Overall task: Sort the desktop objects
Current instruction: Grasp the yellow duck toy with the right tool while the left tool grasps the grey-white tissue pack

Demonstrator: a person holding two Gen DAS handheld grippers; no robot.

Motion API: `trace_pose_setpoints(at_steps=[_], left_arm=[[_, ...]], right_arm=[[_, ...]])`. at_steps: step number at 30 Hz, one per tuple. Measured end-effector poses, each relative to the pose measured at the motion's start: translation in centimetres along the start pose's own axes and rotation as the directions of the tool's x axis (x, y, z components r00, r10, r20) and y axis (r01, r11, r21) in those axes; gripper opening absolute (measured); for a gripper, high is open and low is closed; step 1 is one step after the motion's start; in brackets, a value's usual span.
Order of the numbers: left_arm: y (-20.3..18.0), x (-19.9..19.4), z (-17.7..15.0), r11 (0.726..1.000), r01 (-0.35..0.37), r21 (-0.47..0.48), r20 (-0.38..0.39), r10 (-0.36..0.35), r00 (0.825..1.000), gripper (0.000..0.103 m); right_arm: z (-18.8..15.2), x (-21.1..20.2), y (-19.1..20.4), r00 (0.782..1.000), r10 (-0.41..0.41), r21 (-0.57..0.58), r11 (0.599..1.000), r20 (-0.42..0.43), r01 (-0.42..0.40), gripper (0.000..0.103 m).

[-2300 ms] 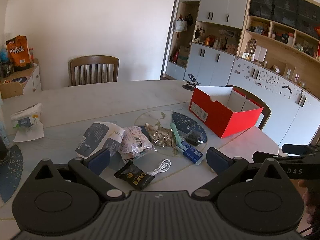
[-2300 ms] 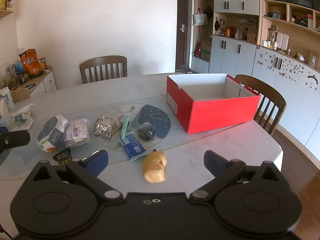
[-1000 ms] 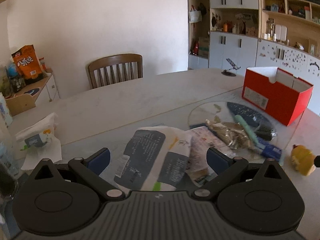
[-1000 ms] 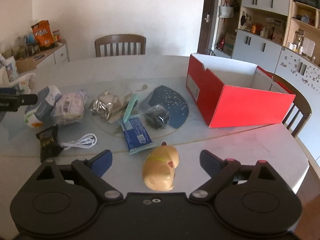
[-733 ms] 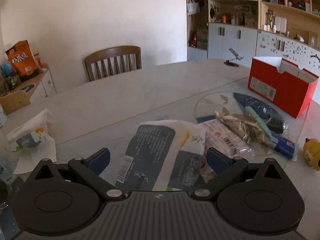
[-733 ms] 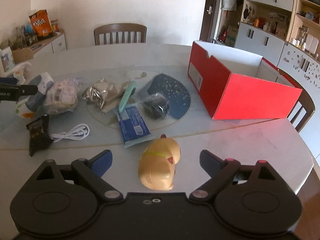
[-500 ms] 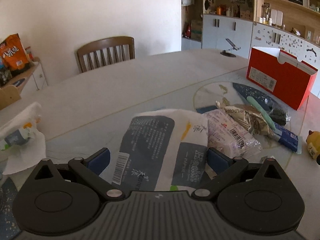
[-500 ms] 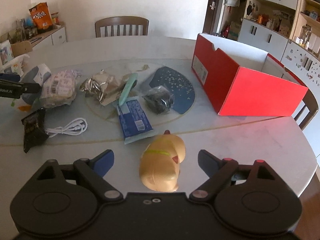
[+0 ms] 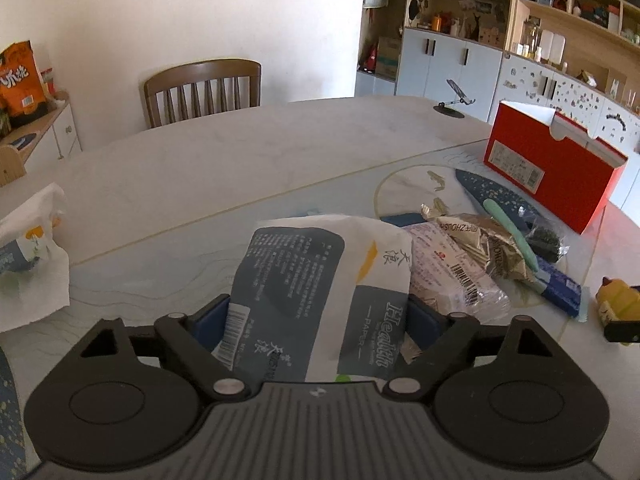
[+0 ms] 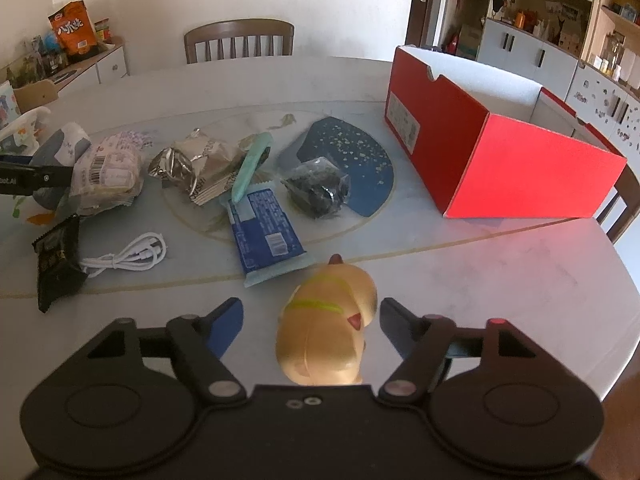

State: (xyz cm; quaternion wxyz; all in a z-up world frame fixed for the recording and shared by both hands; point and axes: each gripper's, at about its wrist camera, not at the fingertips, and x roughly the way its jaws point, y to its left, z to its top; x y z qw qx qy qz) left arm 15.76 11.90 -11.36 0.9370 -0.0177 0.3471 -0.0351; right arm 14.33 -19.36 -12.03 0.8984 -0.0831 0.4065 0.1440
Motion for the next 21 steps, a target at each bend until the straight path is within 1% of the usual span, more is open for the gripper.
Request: trace_pose_setpoints(at_steps=[2, 5, 11, 14, 21], left_arm=[[-0.1, -0.1, 0.0, 1.0, 0.002, -0.007, 0.002, -0.002, 1.0, 0.085], [-0.2, -0.4, -0.1, 1.0, -0.003, -0.015, 0.002, 0.003, 1.0, 0.082], [-0.5, -0.7, -0.2, 1.0, -0.01, -0.025, 0.006, 0.01, 1.0, 0.078], [-0.7, -0.9, -0.3, 0.999, -0.017, -0.029, 0.01, 0.017, 1.0, 0.073], [-0.9, -1.3, -0.3, 0.999, -0.022, -0.032, 0.012, 0.023, 1.0, 0.067]], right_arm=[[0.0, 0.1, 0.1, 1.0, -0.006, -0.005, 1.0, -0.003, 0.006, 0.07], [0.1, 0.3, 0.3, 1.0, -0.021, -0.022, 1.0, -0.016, 0.021, 0.068], [0.4, 0.3, 0.1, 1.0, -0.029, -0.028, 0.999, -0.01, 0.029, 0.055], [0.5, 0.4, 0.0, 0.999, -0.038, -0.027, 0.999, -0.015, 0.037, 0.05], [0.5, 0.2, -0.1, 0.999, -0.041, -0.03, 0.999, -0.013, 0.041, 0.047]])
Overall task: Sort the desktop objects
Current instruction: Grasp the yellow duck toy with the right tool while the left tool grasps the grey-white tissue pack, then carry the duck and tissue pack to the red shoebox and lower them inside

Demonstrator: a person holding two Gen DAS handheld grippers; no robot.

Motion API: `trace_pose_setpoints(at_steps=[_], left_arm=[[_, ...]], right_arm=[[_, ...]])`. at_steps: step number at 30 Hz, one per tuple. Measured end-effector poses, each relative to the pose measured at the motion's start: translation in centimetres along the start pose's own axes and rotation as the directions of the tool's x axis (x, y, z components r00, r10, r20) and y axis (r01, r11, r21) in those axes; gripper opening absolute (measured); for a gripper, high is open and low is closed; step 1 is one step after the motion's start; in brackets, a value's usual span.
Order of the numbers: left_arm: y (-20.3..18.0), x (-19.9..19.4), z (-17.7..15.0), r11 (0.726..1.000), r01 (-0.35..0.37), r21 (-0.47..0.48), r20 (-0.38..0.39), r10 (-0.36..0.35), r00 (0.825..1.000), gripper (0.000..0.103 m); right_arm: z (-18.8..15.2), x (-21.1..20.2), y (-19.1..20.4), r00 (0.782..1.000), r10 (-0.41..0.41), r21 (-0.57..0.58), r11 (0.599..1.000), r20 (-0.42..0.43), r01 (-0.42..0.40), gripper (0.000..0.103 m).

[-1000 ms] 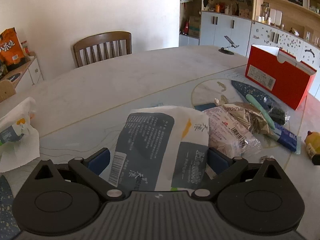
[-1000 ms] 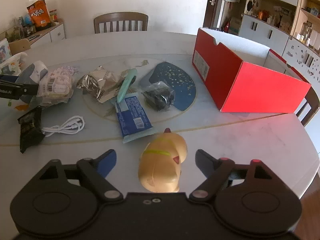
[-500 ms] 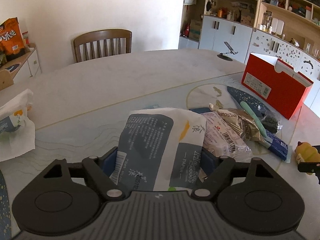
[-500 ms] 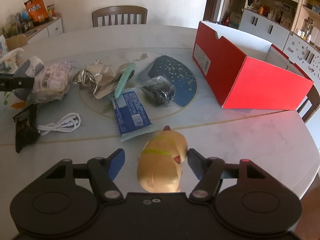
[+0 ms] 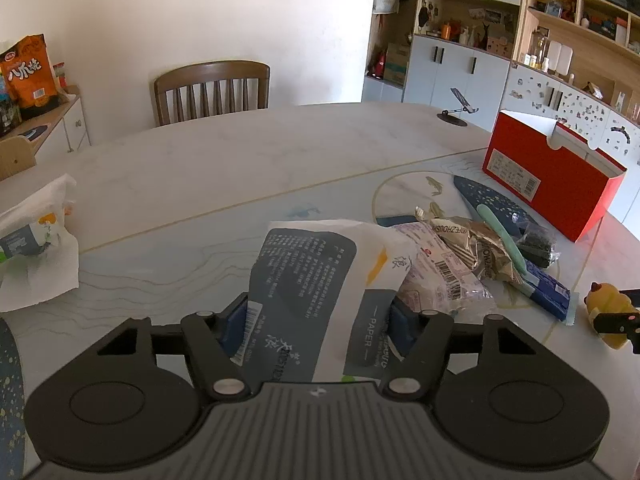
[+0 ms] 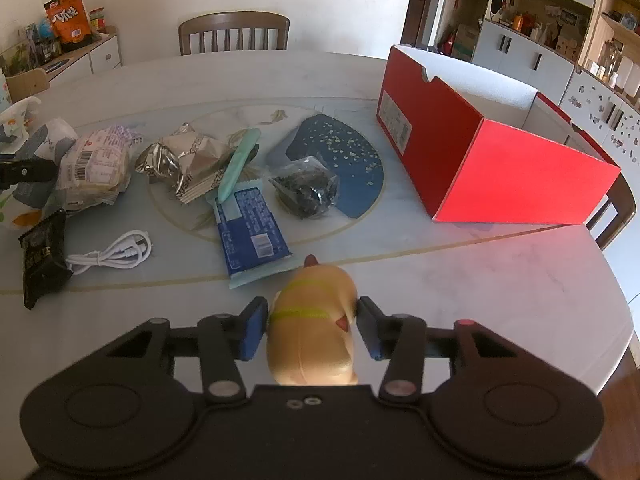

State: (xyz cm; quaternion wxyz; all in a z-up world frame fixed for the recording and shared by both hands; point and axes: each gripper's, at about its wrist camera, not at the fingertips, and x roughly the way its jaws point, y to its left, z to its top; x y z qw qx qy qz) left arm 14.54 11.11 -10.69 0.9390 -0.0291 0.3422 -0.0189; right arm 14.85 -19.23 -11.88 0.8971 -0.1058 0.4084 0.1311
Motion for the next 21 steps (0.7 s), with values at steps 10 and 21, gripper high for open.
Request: trace_pose_setpoints(at_steps=[10, 21], left_arm=[[-0.1, -1.7, -0.4, 1.0, -0.007, -0.022, 0.013, 0.007, 1.0, 0.066], [-0.9, -5.0, -0.1, 0.998, -0.015, -0.067, 0.025, 0.017, 1.0, 0.066]], right_arm=[[0.6, -1.1, -0.5, 0.999, 0.008, 0.022, 1.0, 0.034, -0.009, 0.046], [1.7, -3.3, -1.5, 0.996, 0.04, 0.069, 0.997, 0.08, -0.045, 0.046]])
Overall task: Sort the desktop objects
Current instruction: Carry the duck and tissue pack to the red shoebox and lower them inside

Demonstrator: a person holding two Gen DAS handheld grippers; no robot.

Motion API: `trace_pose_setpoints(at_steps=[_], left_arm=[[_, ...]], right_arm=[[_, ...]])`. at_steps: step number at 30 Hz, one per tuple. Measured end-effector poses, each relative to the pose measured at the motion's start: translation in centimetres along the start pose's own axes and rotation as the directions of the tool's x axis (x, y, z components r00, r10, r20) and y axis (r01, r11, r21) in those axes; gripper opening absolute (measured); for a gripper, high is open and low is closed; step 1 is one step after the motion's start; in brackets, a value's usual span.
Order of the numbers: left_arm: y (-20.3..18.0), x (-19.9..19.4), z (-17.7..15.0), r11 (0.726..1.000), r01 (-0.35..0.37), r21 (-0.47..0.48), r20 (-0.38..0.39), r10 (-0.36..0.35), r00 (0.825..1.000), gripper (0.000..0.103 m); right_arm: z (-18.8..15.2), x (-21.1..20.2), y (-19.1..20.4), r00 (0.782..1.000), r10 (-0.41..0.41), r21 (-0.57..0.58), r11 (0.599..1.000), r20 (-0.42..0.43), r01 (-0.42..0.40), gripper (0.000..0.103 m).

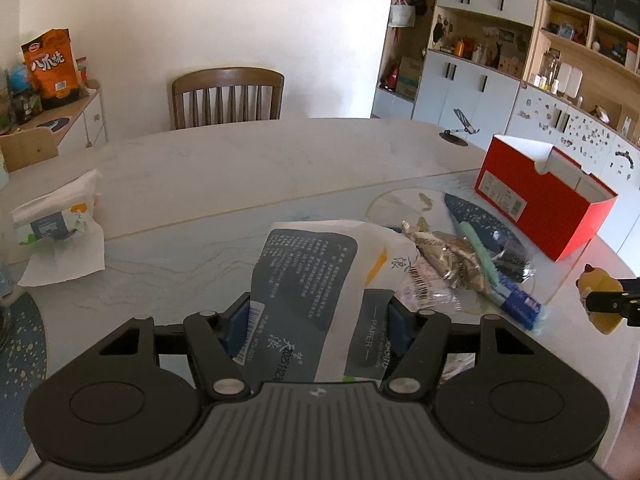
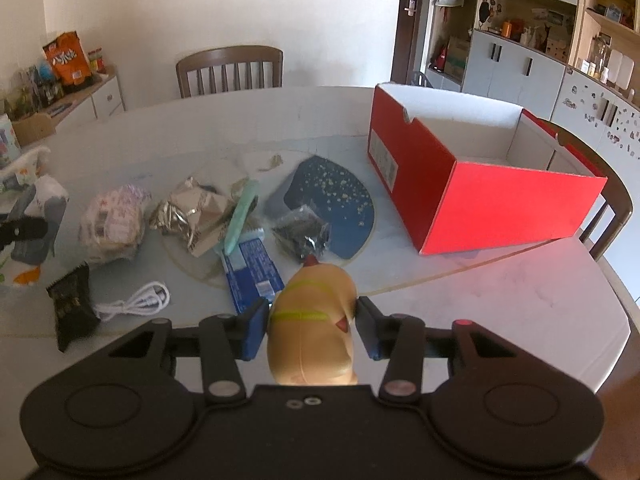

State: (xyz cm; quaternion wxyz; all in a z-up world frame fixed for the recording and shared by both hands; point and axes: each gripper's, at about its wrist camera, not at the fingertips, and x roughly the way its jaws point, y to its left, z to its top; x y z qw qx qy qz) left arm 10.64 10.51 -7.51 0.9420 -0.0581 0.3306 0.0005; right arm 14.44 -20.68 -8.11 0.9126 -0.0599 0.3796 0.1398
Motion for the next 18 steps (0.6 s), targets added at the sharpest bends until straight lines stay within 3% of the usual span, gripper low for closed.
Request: trace_pose_setpoints(at_steps=[18], left_arm=[[-5.6, -4.1, 2.2, 1.0, 0.011, -0.025, -0.012, -0.011, 1.0, 0.066]], right_arm=[[3.3, -3.9, -2.1, 0.995, 0.091, 0.026, 0.995, 0.048, -0.092, 0.046]])
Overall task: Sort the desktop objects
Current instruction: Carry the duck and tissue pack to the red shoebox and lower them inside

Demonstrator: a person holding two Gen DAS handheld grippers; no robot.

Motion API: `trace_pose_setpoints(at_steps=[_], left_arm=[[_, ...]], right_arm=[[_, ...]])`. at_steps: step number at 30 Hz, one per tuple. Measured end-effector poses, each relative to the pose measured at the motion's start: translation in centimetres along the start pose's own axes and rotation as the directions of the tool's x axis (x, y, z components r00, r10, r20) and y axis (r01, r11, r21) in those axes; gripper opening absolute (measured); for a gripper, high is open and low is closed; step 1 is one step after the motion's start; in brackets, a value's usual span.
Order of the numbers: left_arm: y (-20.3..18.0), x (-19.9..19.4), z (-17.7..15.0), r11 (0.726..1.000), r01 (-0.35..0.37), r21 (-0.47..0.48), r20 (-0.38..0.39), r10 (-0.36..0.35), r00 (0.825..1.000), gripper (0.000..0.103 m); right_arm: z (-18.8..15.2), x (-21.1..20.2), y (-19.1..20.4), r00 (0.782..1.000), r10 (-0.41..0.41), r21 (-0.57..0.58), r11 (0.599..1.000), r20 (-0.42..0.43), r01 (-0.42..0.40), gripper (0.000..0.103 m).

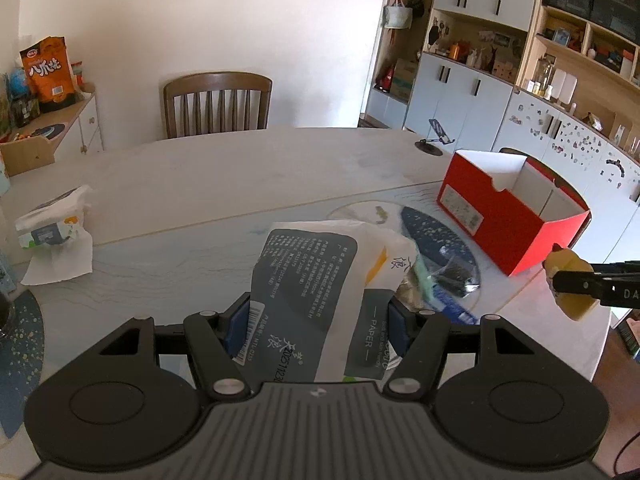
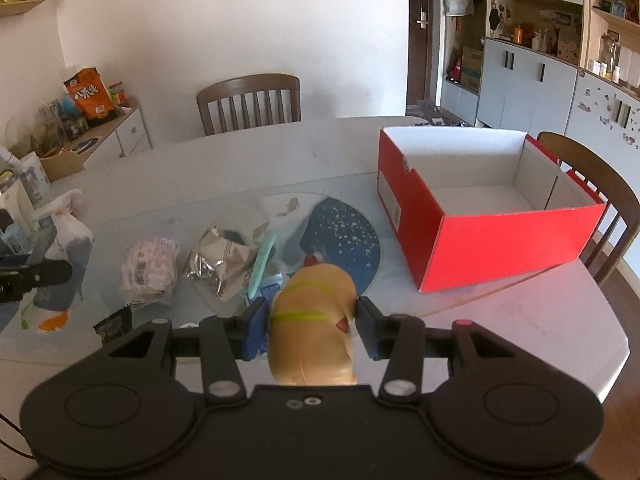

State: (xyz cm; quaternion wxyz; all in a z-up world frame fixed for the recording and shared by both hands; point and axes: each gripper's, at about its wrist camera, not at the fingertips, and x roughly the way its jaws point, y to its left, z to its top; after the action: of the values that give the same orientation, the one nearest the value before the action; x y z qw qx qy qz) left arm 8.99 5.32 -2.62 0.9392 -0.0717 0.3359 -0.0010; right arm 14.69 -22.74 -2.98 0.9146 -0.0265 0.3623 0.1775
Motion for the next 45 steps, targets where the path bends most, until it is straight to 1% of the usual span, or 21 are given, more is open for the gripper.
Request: trace_pose_setpoints(at_steps=[6, 12, 16, 22, 34, 45], left_arm=[[-2.5, -0.5, 1.9, 1.0, -0.006, 0.001, 0.017, 0.006, 1.0, 0.066], [-5.0, -0.6, 4.1, 1.0, 0.019, 0.007, 0.049, -0.02, 0.999, 0.066], [-6.8, 0.1, 5.7, 0.999, 0.04, 0.012, 0.063, -0.041, 0.997, 0.066], [-9.8, 1.9, 7.8, 0.997, 0.067, 0.022, 0.077, -0.069, 0.995, 0.066], [-15.8, 6.1, 10.4, 0.996, 0.079, 0.033, 0.054, -0.081, 0.995, 0.066], [-22.2, 11.1, 12.4, 0.99, 0.11, 0.092, 0.02, -0.112, 0.994, 0.066]], right_arm=[[2.2, -0.8, -1.2, 1.0, 0.022, 0.006, 1.0, 0.02, -0.022, 0.046], [4.5, -0.7, -3.3, 0.999, 0.029, 0.015, 0.999, 0.04, -0.029, 0.046], [6.0, -0.3, -4.8, 0.998, 0.031, 0.015, 0.999, 0.052, -0.032, 0.046], [7.5, 0.7, -6.5, 0.997, 0.042, 0.005, 0.999, 0.061, -0.042, 0.046], [10.1, 2.3, -11.5, 0.996, 0.071, -0.018, 0.997, 0.061, -0.07, 0.046], [11.9, 4.6, -16.7, 0.997, 0.061, -0.05, 0.997, 0.046, -0.059, 0.046]])
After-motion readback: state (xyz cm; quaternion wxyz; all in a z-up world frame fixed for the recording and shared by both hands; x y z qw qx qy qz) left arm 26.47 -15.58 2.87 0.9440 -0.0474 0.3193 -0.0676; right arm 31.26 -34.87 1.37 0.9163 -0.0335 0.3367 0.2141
